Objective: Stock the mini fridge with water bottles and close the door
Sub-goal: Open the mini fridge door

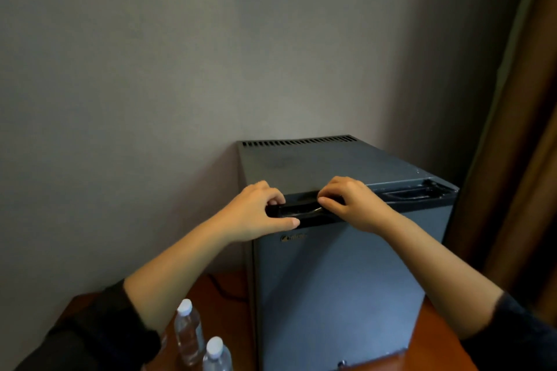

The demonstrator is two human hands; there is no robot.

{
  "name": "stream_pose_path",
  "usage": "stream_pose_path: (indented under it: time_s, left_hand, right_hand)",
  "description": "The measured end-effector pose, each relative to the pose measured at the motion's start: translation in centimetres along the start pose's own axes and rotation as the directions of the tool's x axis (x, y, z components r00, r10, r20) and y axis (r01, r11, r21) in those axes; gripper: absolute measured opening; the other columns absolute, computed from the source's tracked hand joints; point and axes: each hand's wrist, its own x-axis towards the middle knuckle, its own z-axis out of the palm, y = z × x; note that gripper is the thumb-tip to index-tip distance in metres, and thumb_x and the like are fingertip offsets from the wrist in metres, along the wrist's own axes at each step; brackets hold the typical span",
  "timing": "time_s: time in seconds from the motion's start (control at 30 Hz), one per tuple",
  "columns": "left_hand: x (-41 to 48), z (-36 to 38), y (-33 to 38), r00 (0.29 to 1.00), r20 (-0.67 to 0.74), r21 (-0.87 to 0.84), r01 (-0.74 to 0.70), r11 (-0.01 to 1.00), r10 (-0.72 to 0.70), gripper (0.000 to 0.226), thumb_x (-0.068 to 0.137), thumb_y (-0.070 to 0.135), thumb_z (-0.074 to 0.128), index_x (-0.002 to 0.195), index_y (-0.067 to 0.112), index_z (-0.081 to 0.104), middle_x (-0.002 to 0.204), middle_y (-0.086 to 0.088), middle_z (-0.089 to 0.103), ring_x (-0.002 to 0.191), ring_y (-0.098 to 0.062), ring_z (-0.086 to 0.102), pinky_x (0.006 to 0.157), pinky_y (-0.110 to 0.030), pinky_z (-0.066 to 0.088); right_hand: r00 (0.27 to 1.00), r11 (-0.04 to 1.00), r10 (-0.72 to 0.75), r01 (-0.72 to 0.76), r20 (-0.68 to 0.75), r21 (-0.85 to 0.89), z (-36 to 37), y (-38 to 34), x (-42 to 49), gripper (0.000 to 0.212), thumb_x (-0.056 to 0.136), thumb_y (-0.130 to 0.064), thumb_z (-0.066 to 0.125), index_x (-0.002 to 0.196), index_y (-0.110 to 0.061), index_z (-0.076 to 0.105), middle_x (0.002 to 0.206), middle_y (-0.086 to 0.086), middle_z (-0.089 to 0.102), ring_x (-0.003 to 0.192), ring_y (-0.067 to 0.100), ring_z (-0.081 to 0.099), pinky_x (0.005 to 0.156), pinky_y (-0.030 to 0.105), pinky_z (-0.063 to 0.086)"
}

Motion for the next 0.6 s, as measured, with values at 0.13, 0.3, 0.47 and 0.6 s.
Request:
stream_pose_path:
  time_s: [0.13,0.3,0.47,0.6]
  left_hand:
    - [-0.2,0.9,-0.3,0.998,-0.057,-0.036,-0.005,0.999,0.003,0.047,0.074,0.054,0.068,0.108,0.023,0.059,0.102,0.004,0.047,0.101,-0.011,0.044,0.087,-0.025,0.04]
    - [-0.4,0.8,-0.3,0.996,-0.076,-0.041,-0.05,0.998,0.046,0.046,0.071,0.051,0.072,0.104,0.021,0.061,0.091,0.009,0.041,0.095,-0.013,0.042,0.08,-0.024,0.035]
    - [-0.7,0.5,-0.3,0.998,-0.025,-0.016,-0.055,0.998,0.055,0.054,0.066,0.058,0.072,0.106,0.022,0.061,0.092,0.009,0.04,0.098,-0.016,0.044,0.087,-0.031,0.041]
    - [-1.9,0.3,0.8,0.997,-0.027,-0.053,-0.072,0.996,0.07,0.047,0.069,0.052,0.071,0.103,0.02,0.062,0.092,0.009,0.045,0.09,-0.01,0.046,0.085,-0.033,0.044]
  right_hand:
    - [0.996,0.998,0.038,-0.034,-0.087,0.043,0.9,-0.2,-0.7,0.023,0.09,-0.032,0.059,0.101,-0.015,0.069,0.099,0.002,0.061,0.095,0.019,0.054,0.082,0.024,0.038]
    - [0.993,0.997,0.05,-0.044,-0.106,0.065,0.9,-0.5,-1.0,0.026,0.086,-0.032,0.065,0.102,-0.012,0.07,0.1,0.007,0.062,0.097,0.022,0.056,0.082,0.024,0.036]
    - [0.994,0.995,0.068,-0.06,-0.091,0.082,0.9,-0.7,-1.4,0.029,0.085,-0.032,0.066,0.106,-0.012,0.069,0.104,0.007,0.06,0.1,0.023,0.055,0.087,0.024,0.037]
    - [0.995,0.991,0.073,-0.064,-0.067,0.118,0.2,-1.1,-2.7,0.029,0.083,-0.033,0.067,0.105,-0.014,0.069,0.104,0.002,0.06,0.101,0.018,0.055,0.086,0.023,0.039]
